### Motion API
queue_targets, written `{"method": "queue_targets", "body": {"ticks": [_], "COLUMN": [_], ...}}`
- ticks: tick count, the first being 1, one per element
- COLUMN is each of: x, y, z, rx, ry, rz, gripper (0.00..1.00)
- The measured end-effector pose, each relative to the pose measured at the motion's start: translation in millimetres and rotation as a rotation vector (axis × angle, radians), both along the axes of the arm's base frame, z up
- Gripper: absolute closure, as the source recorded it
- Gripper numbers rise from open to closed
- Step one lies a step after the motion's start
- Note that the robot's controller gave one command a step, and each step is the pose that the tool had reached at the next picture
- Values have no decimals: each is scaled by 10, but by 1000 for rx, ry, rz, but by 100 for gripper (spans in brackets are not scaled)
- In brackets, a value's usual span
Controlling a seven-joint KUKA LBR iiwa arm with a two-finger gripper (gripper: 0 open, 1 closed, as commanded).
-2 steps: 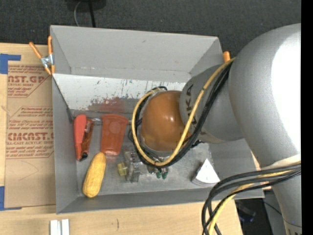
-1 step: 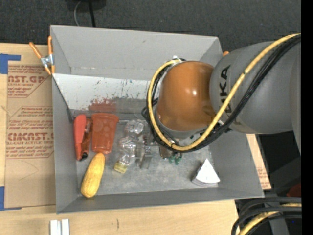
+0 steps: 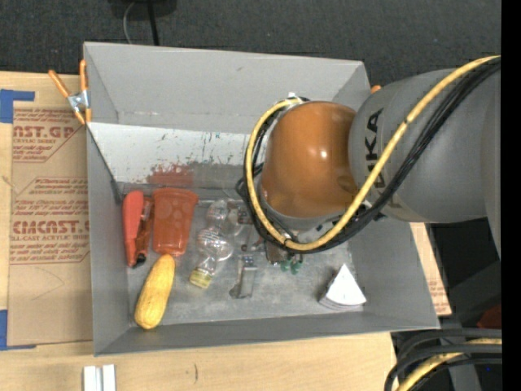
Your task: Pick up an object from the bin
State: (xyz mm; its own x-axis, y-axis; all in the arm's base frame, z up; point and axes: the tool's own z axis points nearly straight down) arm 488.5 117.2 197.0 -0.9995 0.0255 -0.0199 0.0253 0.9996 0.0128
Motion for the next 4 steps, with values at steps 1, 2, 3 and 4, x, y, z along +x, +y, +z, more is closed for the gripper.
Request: {"method": "queue_targets", "body": {"ticks": [1, 2, 3, 4], "x": [0, 308, 522, 522], "y": [0, 50, 0, 0], "z": [0, -434, -1275, -1275], "rx": [0, 0, 0, 0], "ry": [0, -11, -1, -1], "rz": [0, 50, 62, 62], "gripper": [0, 0, 100, 100]}}
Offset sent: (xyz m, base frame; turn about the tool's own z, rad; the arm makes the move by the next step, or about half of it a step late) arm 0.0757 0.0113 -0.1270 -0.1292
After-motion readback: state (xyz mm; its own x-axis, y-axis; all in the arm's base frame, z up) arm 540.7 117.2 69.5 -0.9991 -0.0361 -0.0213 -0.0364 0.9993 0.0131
